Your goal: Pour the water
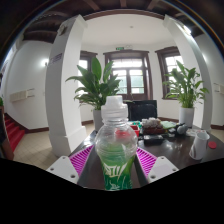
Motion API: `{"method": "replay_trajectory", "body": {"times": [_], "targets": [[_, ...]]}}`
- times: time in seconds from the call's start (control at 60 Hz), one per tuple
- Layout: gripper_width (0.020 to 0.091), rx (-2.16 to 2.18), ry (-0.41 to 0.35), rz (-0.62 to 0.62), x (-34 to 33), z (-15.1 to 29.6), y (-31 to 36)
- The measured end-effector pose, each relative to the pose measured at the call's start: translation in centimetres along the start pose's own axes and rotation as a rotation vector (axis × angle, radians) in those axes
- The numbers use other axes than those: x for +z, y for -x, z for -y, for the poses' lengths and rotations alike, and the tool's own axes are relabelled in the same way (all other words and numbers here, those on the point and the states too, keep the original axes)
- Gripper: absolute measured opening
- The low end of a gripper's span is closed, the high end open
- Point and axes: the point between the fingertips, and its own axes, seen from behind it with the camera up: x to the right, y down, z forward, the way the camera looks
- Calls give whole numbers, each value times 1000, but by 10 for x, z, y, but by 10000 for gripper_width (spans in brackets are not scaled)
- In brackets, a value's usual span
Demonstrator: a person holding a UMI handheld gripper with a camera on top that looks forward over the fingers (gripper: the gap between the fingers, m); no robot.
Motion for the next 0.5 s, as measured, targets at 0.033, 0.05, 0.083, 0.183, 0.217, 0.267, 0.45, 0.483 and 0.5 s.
{"method": "replay_trajectory", "body": {"times": [0.033,0.05,0.083,0.183,0.217,0.267,0.45,0.483,0.5], "targets": [[680,8,-3,-17,2,0,-4],[649,7,-8,-26,2,1,-6],[566,-6,-20,-42,6,3,-9],[483,-19,-38,-44,4,1,-9],[436,-22,-48,-41,2,3,-9],[362,-21,-70,-22,3,3,-8],[355,-27,-84,10,4,3,-7],[354,-31,-75,19,4,3,-6],[355,-34,-70,21,4,2,-7]]}}
